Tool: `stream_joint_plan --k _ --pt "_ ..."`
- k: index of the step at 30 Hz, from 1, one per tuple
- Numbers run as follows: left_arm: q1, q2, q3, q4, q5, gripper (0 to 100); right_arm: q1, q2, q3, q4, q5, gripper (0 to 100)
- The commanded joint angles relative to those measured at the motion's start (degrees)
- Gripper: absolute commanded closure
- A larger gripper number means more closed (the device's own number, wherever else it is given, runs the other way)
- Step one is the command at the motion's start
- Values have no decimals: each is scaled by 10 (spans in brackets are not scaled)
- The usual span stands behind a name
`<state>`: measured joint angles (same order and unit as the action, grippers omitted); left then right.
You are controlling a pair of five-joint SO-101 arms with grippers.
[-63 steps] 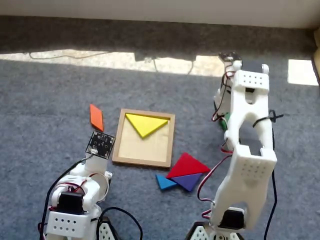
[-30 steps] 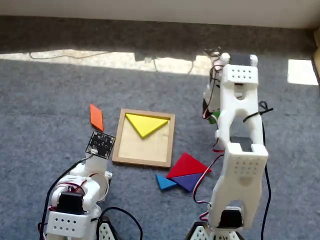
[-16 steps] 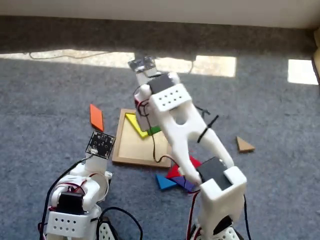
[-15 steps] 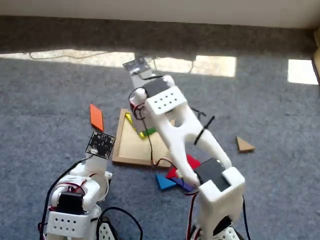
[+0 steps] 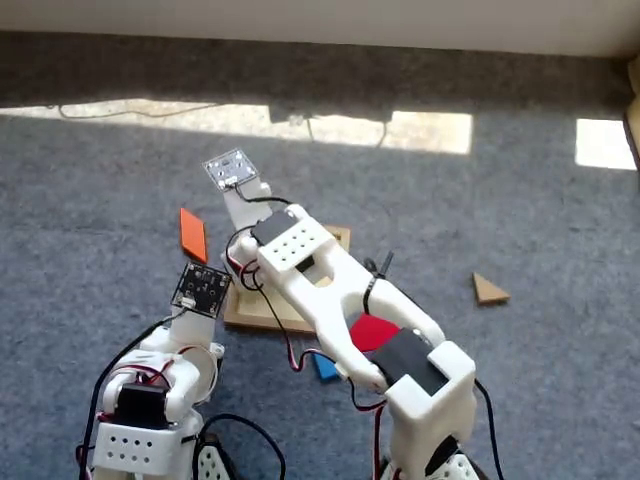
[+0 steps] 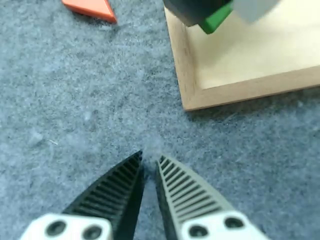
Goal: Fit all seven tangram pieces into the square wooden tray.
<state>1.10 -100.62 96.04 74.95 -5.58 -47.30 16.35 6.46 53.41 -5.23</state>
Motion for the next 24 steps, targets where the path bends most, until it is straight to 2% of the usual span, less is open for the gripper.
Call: stream_joint_plan --k 1,3,14,19,24 --pt "7 -12 12 -1 5 994 -2 -37 -4 -12 -4 856" --pt "7 -12 12 -1 5 994 -2 -36 -3 -11 -4 827" --pt "7 -12 12 -1 5 994 13 -37 -3 7 -4 822" --pt "7 -12 12 -1 5 994 -3 -37 -2 12 -4 717" --pt "7 -12 12 -1 5 994 1 -39 -2 14 -4 710"
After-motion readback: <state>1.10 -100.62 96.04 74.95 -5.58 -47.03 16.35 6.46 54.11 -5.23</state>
